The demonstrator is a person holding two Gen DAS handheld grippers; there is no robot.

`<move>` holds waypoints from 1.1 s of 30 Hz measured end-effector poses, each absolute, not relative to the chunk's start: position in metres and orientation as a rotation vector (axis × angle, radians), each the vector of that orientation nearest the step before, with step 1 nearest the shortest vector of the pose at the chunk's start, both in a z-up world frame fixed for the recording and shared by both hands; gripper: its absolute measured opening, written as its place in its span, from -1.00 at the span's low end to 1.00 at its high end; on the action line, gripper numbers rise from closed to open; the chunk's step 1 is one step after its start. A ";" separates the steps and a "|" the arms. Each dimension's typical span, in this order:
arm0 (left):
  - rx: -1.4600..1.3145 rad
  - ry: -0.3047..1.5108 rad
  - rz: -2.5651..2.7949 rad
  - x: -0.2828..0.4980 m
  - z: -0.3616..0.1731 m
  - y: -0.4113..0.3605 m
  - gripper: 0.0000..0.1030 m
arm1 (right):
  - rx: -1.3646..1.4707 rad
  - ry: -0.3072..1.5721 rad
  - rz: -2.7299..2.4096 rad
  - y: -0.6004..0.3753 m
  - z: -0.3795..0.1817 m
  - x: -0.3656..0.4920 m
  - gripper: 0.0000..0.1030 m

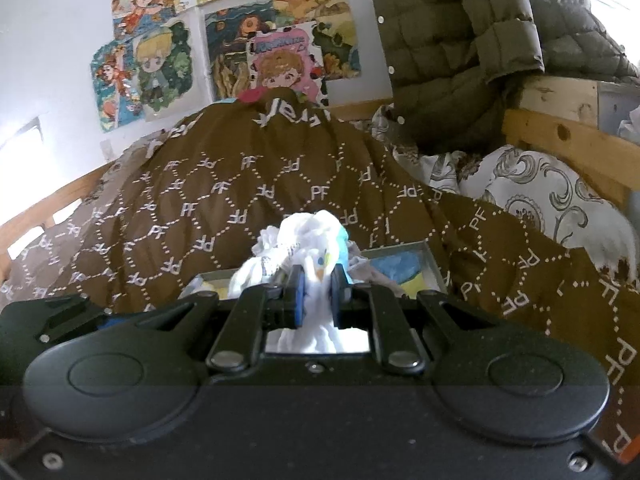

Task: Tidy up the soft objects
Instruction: 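Lift the white tissue pack with the right gripper and carry it over the tray, then lower the tissue pack into the tray and open the right gripper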

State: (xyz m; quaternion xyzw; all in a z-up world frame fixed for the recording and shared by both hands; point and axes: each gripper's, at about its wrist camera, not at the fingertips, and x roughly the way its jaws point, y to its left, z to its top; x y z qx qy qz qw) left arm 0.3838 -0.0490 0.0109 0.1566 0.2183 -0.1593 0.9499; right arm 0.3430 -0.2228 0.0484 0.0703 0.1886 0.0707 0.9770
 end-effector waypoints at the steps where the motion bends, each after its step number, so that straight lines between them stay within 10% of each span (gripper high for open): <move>1: 0.315 0.446 -0.315 0.389 0.010 -0.049 0.24 | 0.143 0.382 0.135 -0.222 0.047 0.348 -0.86; 33: 0.358 0.483 -0.286 0.432 -0.017 -0.077 0.25 | 0.278 0.570 0.059 -0.250 -0.027 0.401 -0.85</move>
